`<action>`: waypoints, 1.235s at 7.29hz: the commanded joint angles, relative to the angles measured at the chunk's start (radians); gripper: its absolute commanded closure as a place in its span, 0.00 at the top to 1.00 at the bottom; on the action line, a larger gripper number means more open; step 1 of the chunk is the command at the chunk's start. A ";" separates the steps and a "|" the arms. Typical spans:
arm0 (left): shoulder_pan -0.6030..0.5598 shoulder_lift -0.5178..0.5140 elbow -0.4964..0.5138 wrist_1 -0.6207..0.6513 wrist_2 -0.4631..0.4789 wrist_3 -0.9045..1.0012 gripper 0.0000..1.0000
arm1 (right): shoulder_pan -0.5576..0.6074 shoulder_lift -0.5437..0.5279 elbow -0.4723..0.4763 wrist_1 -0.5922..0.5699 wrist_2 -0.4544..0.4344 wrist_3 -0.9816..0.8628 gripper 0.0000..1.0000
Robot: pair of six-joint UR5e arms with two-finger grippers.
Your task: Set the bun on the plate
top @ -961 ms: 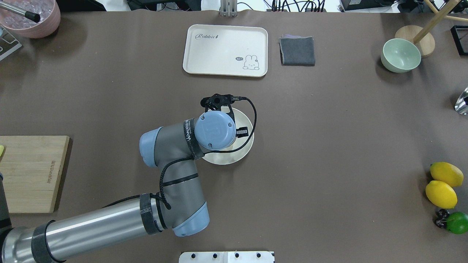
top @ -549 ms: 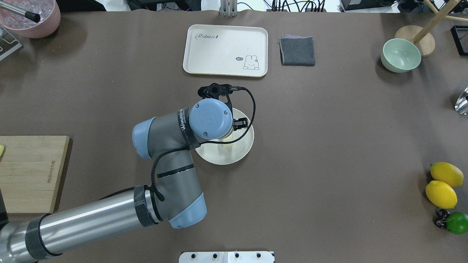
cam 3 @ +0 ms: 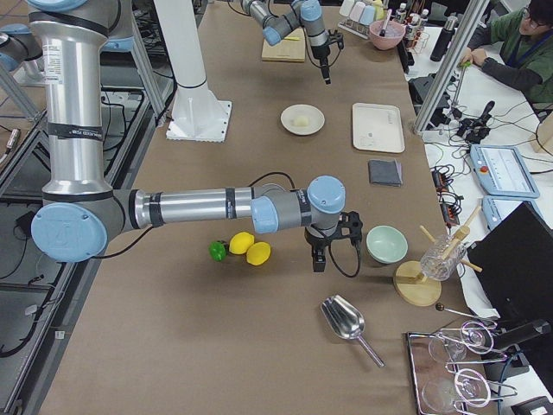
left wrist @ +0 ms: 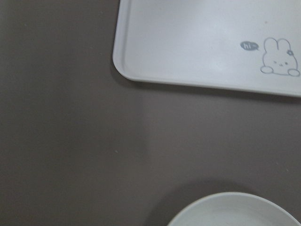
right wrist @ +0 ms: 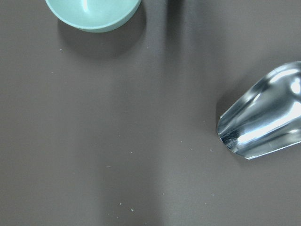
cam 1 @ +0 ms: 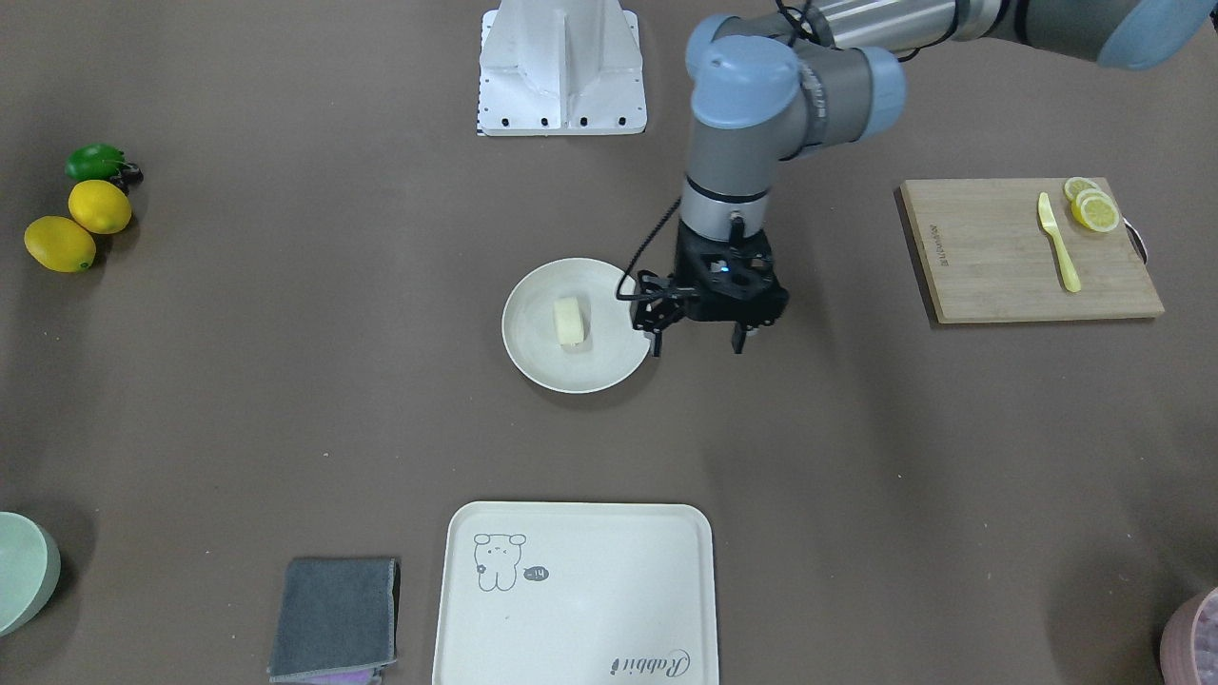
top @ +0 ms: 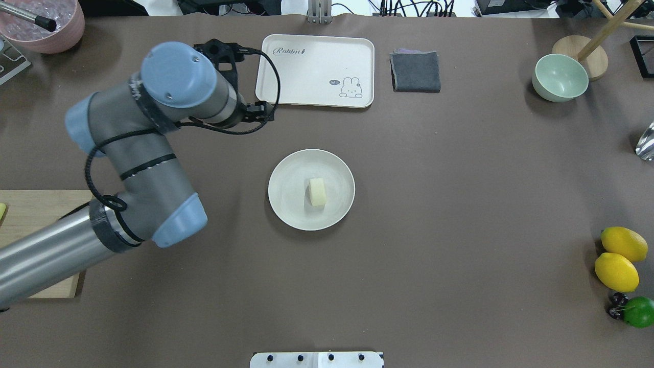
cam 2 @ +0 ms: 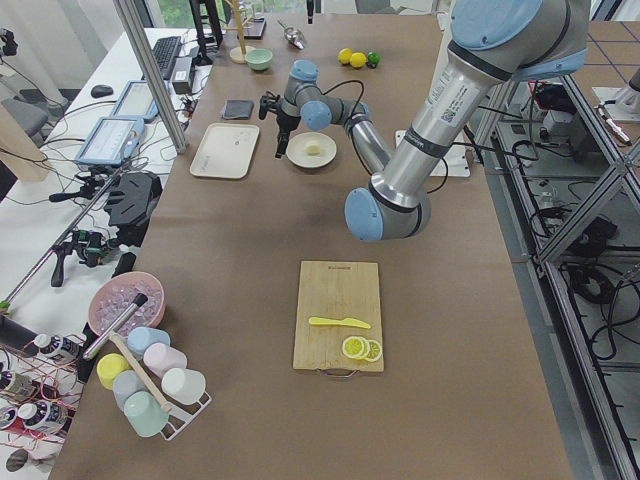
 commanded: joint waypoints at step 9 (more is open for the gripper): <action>-0.790 0.574 -0.023 0.012 -0.604 0.837 0.98 | 0.125 -0.005 0.022 -0.217 -0.028 -0.229 1.00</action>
